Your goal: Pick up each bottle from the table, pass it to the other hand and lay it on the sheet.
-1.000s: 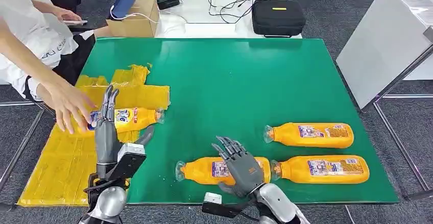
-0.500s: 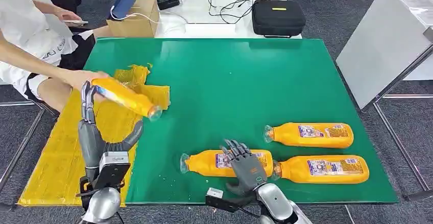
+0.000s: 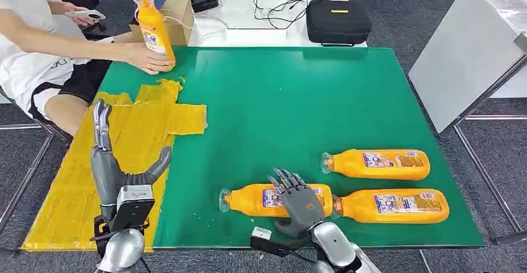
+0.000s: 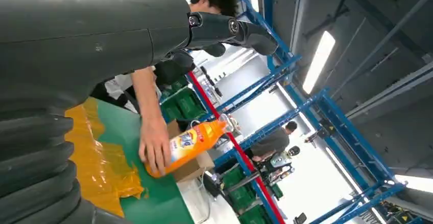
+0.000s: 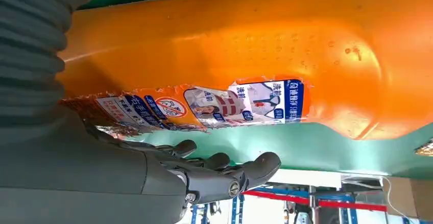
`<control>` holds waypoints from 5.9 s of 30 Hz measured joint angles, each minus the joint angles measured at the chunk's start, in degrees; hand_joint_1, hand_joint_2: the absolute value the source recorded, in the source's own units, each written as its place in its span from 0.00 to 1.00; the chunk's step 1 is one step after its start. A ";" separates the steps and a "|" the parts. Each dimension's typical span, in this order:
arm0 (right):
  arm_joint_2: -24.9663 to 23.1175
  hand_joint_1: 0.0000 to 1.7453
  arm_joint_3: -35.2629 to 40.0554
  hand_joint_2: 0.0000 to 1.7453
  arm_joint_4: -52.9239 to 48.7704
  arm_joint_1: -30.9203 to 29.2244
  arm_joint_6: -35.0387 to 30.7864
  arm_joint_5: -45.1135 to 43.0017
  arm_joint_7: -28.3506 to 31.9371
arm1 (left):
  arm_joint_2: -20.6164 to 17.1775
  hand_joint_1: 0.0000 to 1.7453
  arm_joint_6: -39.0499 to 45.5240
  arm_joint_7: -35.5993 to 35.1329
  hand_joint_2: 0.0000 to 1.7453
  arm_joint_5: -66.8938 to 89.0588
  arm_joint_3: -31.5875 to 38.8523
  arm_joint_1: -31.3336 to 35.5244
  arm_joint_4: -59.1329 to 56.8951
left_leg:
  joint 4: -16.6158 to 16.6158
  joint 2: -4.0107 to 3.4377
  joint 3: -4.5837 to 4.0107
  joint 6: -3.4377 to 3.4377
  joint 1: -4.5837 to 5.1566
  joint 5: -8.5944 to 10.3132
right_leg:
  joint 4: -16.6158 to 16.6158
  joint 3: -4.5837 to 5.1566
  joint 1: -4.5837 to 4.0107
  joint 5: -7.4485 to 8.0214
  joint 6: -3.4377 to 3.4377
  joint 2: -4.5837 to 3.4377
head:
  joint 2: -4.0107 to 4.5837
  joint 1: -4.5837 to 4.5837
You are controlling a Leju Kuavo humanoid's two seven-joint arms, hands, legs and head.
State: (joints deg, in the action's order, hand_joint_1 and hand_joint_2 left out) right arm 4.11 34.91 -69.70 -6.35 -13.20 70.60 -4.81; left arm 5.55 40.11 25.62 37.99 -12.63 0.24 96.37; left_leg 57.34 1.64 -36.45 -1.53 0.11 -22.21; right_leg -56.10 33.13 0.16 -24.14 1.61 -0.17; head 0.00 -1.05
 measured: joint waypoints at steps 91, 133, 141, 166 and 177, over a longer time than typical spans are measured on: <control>-9.44 1.00 -18.95 1.00 -18.79 8.51 -26.56 -14.70 21.56 | -0.92 0.00 -34.52 -6.25 1.00 -25.68 -1.12 -0.63 -2.78 | -0.01 0.03 -0.18 -0.15 0.07 0.15 | 0.02 0.19 0.07 0.16 0.23 -0.01 | 0.00 -0.02; -12.61 1.00 -2.17 1.00 -8.35 4.17 -8.11 -42.91 26.69 | -3.74 0.00 -43.82 -6.21 1.00 -38.95 -14.25 1.13 -0.35 | -0.02 0.04 -0.21 -0.13 0.07 0.15 | 0.01 0.22 0.07 0.16 0.23 -0.01 | 0.00 0.00; -12.44 1.00 0.59 1.00 -4.04 2.50 -8.00 -41.72 26.53 | -3.76 0.00 -43.82 -6.25 1.00 -39.15 -14.21 1.28 -0.35 | -0.02 0.02 -0.23 -0.14 0.07 0.15 | 0.02 0.25 0.08 0.15 0.23 -0.01 | 0.00 0.00; -12.46 1.00 2.23 1.00 1.73 0.15 -8.33 -41.49 26.53 | -4.13 1.00 -44.59 -6.19 1.00 -39.98 -14.21 2.51 -2.67 | -0.02 0.02 -0.24 -0.14 0.07 0.16 | 0.01 0.26 0.08 0.16 0.23 -0.01 | 0.00 0.00; -12.44 1.00 2.21 1.00 1.73 0.15 -9.14 -42.10 26.71 | -4.13 1.00 -44.59 -6.19 1.00 -40.26 -14.21 3.10 -3.63 | -0.02 0.02 -0.25 -0.14 0.07 0.15 | 0.01 0.27 0.08 0.16 0.23 -0.01 | 0.00 0.00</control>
State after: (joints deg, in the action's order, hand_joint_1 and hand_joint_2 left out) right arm -8.33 37.11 -67.98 -6.20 -22.34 28.50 21.90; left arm 1.42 -4.48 19.43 -2.27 -26.84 3.34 92.74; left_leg 57.33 1.66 -36.70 -1.67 0.18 -22.06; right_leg -56.08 33.40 0.23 -23.98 1.84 -0.17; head 0.00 -1.05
